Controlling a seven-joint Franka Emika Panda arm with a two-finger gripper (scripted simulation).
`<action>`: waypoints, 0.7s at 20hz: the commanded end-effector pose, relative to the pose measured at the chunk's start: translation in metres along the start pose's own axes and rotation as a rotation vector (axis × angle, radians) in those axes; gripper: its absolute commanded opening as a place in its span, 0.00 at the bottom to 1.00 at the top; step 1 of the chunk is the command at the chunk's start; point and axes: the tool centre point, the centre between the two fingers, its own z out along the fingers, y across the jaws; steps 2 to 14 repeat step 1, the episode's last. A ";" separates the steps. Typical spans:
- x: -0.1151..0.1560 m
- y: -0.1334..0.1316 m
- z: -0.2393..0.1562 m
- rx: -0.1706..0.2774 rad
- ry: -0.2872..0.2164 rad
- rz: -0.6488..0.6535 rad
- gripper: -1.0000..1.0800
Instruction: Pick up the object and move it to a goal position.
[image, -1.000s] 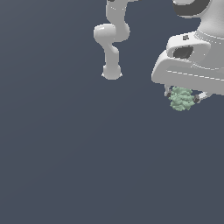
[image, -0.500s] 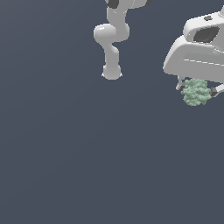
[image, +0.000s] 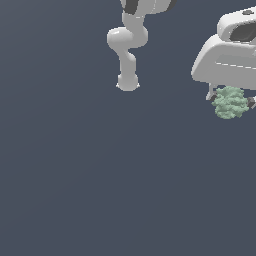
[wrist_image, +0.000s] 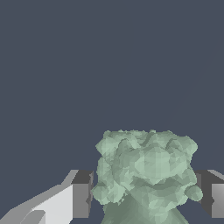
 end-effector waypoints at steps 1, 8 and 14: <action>0.000 0.000 -0.001 0.000 0.000 0.000 0.00; 0.000 0.000 -0.001 0.000 0.000 0.000 0.00; 0.000 0.000 -0.001 0.000 0.000 0.000 0.00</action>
